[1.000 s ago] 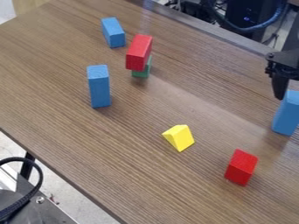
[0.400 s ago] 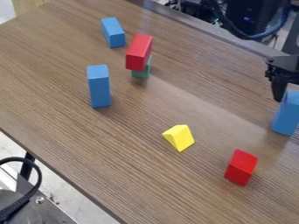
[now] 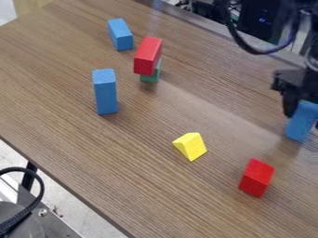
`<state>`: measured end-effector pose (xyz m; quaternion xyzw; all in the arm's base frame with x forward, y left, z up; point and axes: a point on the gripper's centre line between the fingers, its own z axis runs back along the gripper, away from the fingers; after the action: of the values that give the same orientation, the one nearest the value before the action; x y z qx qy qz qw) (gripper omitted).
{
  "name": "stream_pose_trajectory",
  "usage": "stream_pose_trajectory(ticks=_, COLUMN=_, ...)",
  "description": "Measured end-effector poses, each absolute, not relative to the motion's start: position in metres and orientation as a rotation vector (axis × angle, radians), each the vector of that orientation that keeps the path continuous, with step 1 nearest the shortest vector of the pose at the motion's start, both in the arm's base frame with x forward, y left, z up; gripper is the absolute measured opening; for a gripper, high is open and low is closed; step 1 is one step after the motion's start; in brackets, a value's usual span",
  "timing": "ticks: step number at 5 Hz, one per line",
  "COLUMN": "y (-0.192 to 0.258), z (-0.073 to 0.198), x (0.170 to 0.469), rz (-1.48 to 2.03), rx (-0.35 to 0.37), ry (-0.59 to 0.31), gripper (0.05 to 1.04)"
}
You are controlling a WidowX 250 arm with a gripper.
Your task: Put the blue rectangular block on top of the red block
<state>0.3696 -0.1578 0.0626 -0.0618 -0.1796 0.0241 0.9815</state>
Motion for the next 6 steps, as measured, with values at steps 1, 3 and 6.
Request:
stream_pose_trajectory(ticks=1, y=-0.154, z=0.064, x=0.365, rz=0.064, rx=-0.107, ry=-0.376, gripper=0.562)
stream_pose_trajectory(ticks=3, y=-0.139, z=0.140, x=0.351, rz=0.229, rx=-0.219, ry=-0.585, gripper=0.562)
stream_pose_trajectory(ticks=6, y=-0.070, z=0.227, x=0.324, rz=0.476, rx=-0.210, ry=-0.709, gripper=0.562)
